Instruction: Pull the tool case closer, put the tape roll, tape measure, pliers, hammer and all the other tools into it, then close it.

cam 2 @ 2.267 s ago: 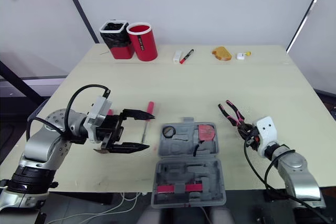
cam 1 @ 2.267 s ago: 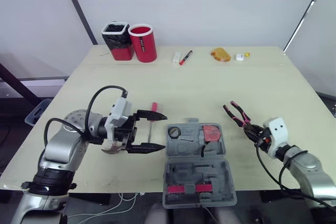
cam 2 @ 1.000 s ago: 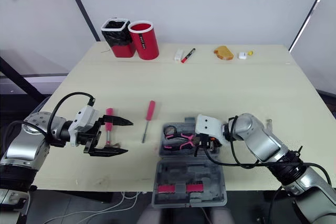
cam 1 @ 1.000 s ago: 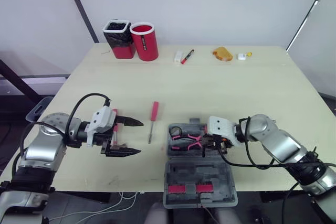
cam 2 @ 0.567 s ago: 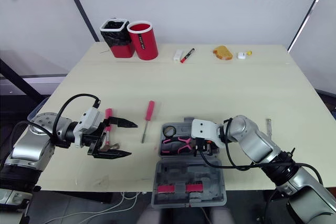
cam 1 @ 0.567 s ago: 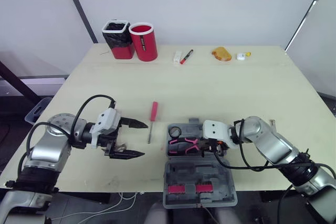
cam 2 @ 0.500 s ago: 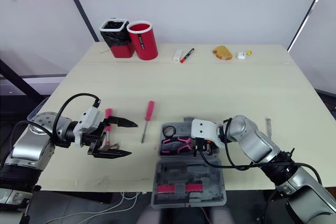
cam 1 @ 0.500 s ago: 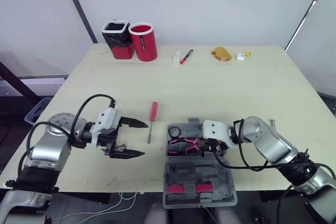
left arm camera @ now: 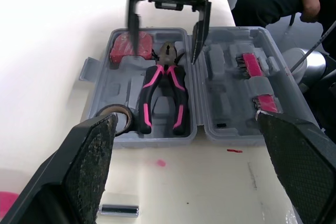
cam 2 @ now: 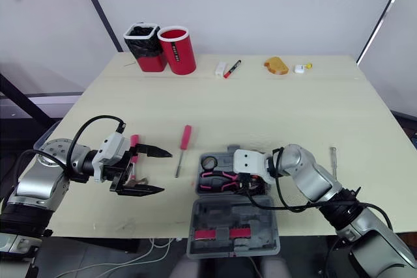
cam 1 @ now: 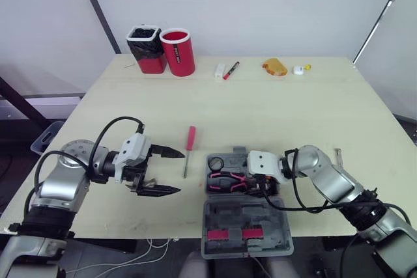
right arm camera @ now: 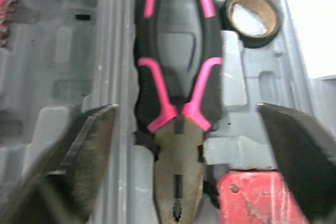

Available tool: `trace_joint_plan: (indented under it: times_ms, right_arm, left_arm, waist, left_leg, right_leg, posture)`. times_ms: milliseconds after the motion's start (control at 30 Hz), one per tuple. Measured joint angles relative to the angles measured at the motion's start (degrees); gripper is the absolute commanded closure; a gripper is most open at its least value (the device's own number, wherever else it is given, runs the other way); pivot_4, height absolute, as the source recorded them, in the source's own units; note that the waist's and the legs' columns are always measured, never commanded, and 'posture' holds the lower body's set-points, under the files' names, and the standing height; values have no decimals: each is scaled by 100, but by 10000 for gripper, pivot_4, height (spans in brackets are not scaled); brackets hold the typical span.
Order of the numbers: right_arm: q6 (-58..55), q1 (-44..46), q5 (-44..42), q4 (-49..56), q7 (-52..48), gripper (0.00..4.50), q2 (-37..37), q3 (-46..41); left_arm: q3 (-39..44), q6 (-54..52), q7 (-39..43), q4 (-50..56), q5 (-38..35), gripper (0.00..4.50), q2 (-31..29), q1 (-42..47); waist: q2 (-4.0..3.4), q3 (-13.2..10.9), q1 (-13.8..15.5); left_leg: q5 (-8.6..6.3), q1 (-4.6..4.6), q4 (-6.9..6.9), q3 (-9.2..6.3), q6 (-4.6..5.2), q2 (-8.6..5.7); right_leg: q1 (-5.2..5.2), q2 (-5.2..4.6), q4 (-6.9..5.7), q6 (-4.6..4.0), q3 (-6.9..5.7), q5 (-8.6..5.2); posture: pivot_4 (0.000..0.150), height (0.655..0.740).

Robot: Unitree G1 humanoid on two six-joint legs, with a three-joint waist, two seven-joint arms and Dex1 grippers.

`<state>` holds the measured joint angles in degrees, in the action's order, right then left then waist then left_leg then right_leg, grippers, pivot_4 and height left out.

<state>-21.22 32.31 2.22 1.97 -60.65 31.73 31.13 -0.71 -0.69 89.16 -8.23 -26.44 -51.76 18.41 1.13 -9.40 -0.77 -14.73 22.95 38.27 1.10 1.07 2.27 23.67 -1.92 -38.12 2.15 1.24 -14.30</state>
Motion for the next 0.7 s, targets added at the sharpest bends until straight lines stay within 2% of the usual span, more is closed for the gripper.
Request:
trace_joint_plan:
  times_ms: [133, 233, 267, 367, 433, 467, 500, 700]
  right_arm:
    - [105, -174, -127, -54, 35, 906, -64, -237]
    - [215, -452, -648, -81, 91, 8536, -377, -758]
    - [322, -499, -766, -79, 74, 13923, -433, -833]
    - [557, -624, -915, -108, 94, 25743, -560, -968]
    - [693, -692, -918, -290, 144, 36866, -684, -966]
    - [714, -704, -917, -325, 149, 38274, -697, -965]
    - [814, -737, -915, -460, 177, 43894, -744, -965]
    - [1131, -744, -810, -936, 269, 44549, -915, -955]
  left_arm:
    - [0, 3, 0, 0, 1, 0, 30, -25]
    - [0, 17, 0, 1, 1, 0, 54, -43]
    - [0, 24, 0, 1, 1, 0, 73, -44]
    - [0, 32, 0, 1, 2, 0, 100, -53]
    - [0, 34, 0, 1, 2, 0, 143, -52]
    - [0, 34, 0, 1, 2, 0, 152, -52]
    - [0, 33, -1, 1, 1, 0, 176, -50]
    - [0, 34, -1, 0, 1, 0, 191, -41]
  waist:
    - [0, 0, 5]
    - [0, 0, 3]
    - [0, 0, -3]
    - [0, 0, -1]
    - [0, 0, -1]
    - [0, 0, -1]
    - [0, 0, -1]
    - [0, 0, -2]
  left_leg:
    - [0, 0, 0, -1, 0, 0]
    - [0, 0, 0, -1, 0, 0]
    - [0, -1, 0, 0, 0, 0]
    - [0, -1, 1, -1, 0, 0]
    - [0, -1, 2, -1, 0, 0]
    - [0, -1, 2, 0, 0, 0]
    - [0, -1, 3, 0, 0, 0]
    - [0, -2, 3, 0, 0, 0]
  right_leg:
    - [0, 0, 0, 0, -1, 0]
    - [-1, 0, -1, 0, 0, 0]
    - [-1, 0, -1, 0, 1, 1]
    - [-1, 0, -2, 0, 0, 1]
    - [-1, 0, -3, 0, 0, 1]
    - [-1, 0, -3, 0, 0, 1]
    - [-1, 0, -3, 0, 1, 1]
    - [-1, 1, -5, 0, 1, 1]
  posture:
    - [1500, 7400]
    - [1500, 7400]
    - [1500, 7400]
    - [1500, 7400]
    - [1500, 7400]
    - [1500, 7400]
    - [1500, 7400]
    - [1500, 7400]
